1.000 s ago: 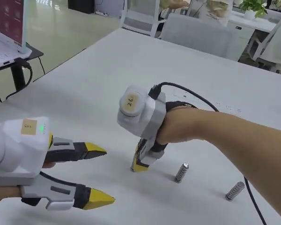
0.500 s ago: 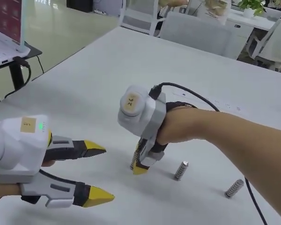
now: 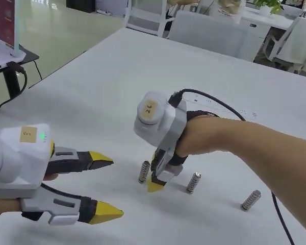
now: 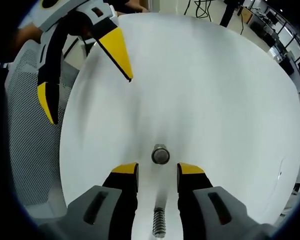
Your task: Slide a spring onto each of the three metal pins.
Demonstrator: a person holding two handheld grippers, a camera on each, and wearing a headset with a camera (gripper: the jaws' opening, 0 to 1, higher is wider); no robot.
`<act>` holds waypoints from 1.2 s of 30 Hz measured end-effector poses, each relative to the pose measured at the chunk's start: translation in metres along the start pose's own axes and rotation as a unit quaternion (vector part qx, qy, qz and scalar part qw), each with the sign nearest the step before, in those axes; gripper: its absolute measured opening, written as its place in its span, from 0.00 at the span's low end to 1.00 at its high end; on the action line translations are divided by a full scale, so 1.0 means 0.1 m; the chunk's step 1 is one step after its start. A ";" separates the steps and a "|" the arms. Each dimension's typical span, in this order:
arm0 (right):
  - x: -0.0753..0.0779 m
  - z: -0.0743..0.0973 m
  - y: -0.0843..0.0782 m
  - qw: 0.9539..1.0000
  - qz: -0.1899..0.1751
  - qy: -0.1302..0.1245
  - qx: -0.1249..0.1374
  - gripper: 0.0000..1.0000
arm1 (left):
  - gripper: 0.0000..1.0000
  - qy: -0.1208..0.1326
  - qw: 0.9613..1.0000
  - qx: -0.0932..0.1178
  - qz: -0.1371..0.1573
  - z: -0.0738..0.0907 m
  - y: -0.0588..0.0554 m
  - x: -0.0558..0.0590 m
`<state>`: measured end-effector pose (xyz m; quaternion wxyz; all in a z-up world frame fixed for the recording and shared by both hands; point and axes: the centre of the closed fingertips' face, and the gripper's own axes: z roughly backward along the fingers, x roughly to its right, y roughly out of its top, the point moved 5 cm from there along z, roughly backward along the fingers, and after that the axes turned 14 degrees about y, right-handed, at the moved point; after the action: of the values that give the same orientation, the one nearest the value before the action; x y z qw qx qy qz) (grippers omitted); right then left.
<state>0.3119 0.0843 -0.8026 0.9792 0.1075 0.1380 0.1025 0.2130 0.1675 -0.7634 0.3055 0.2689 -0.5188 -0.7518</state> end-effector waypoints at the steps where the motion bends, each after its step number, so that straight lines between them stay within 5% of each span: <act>1: 0.00 0.01 -0.01 1.000 -0.002 0.000 0.002 0.29 | 0.53 0.000 1.000 0.000 0.000 0.00 0.00 0.00; 19: -0.23 0.22 -0.15 0.998 -0.009 -0.021 0.061 0.33 | 0.55 -0.004 1.000 -0.006 0.004 -0.07 0.00 0.04; 36: -0.57 0.32 -0.19 0.989 -0.020 -0.034 0.146 0.35 | 0.59 -0.001 1.000 -0.004 0.019 -0.08 0.02 0.06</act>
<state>0.2708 0.0475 -0.7627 0.9592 0.2496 0.1198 0.0575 0.2148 0.1578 -0.7648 0.3203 0.2570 -0.5212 -0.7482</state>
